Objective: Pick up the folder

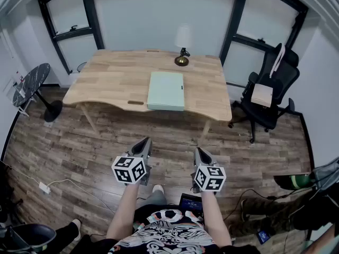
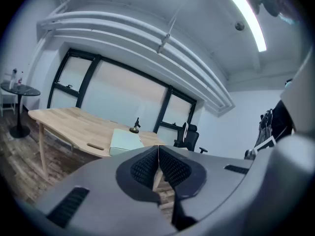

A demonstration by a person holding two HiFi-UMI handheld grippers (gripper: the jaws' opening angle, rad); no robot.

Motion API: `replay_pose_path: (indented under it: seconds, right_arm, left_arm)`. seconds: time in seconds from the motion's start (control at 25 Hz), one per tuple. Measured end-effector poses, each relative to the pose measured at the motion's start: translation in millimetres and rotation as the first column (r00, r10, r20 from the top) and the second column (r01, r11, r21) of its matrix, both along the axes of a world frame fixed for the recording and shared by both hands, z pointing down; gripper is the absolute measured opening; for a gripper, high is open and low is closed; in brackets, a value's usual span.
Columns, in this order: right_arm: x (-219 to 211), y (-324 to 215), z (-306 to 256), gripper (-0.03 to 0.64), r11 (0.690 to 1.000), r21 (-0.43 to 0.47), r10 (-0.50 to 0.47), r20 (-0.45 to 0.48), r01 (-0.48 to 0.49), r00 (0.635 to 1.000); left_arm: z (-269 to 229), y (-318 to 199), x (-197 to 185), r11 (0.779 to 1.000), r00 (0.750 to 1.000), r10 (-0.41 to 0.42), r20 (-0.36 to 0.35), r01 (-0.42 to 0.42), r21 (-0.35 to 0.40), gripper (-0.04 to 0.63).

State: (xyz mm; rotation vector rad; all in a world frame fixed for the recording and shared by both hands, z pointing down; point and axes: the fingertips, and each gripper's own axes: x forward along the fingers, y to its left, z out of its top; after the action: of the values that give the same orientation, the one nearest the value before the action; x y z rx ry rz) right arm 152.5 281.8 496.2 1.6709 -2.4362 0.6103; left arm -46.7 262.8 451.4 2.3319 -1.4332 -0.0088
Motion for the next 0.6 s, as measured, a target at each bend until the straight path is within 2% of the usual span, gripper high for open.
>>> replay_pose_path:
  seconds: [0.12,0.24,0.36,0.52,0.6]
  right_arm:
    - [-8.1,13.2,-0.2,0.006,1.0,-0.001,-0.003,-0.009,0.003,1.0]
    - [-12.7,19.1,-1.3,0.006,1.0,0.003,-0.012,-0.018,0.012,1.0]
    - [-11.0,22.1,-5.7,0.006,1.0,0.018,-0.012,-0.013,0.013,1.0]
    - [-13.7,23.1,-23.4,0.006,0.995,0.093,-0.047,0.074,0.04,0.996]
    - [-15.0,21.7,-33.1,0.006,0.986,0.157,-0.057,0.032,0.051,0.998]
  left_arm:
    - [-1.6,6.8,-10.5,1.0,0.999,-0.015,-0.039,0.015,-0.013,0.009]
    - [-1.1,10.7,-16.3,0.999,0.999,-0.034,-0.024,0.034,-0.015,0.008]
    - [-6.8,13.6,-16.7,0.999,0.999,-0.043,-0.005,0.043,0.015,0.008]
    - [-5.4,12.0,-17.1,0.999,0.999,-0.043,0.001,0.043,0.009,0.008]
    - [-4.5,9.6,-16.0,0.999,0.999,-0.04,-0.004,0.04,0.005,0.008]
